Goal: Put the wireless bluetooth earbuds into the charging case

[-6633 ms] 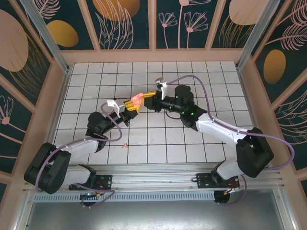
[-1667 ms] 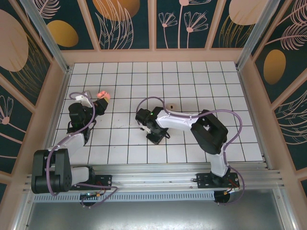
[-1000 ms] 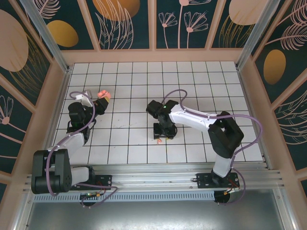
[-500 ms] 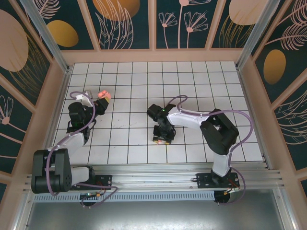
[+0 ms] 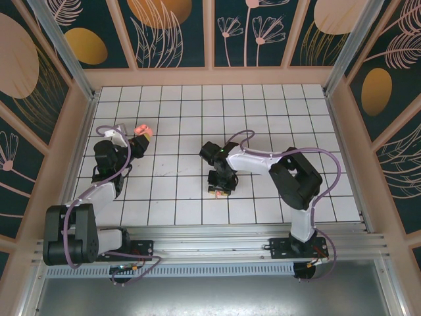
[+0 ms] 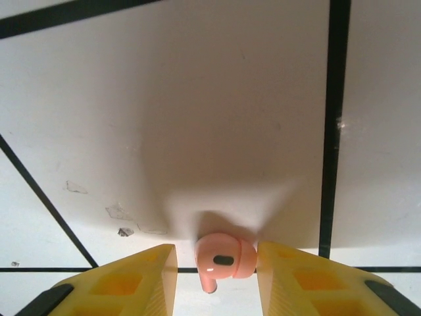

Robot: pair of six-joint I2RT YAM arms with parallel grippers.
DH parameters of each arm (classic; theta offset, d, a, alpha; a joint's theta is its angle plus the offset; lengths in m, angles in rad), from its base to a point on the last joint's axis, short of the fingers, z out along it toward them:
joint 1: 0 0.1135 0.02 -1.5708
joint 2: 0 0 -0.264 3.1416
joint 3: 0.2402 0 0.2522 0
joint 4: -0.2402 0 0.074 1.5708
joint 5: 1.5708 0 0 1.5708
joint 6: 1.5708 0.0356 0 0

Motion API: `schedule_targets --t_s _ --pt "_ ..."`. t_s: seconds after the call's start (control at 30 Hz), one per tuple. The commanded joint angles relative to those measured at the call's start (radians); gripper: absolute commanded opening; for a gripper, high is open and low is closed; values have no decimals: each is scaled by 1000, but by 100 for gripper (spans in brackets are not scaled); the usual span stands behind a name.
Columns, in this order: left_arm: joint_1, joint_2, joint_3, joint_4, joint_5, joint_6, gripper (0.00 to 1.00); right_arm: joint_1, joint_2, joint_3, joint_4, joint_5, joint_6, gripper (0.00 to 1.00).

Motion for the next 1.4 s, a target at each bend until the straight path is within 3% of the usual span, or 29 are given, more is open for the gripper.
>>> schedule_targets --t_s 0.0,0.43,0.57,0.7,0.83,0.93,1.1,1.37 --pt "6 3 14 33 22 2 15 -10 25 25 -3 24 -17 35" --pt "5 -14 3 39 44 17 14 -8 12 -14 30 54 -16 25" --pt "-1 -21 -22 107 74 32 13 -9 -41 -27 70 79 -2 25" --pt "-53 -26 -76 274 105 48 14 -13 -122 0 143 149 1 25" --pt "-148 -26 -85 330 121 151 14 -11 -229 41 211 280 -23 26" --pt "-178 -13 -118 454 157 197 14 -8 -334 50 311 383 -79 25" --pt "-232 28 -127 610 227 250 15 -9 -473 -4 605 395 -276 25" --pt "-326 76 -45 565 301 423 14 38 -504 -15 798 291 -549 24"
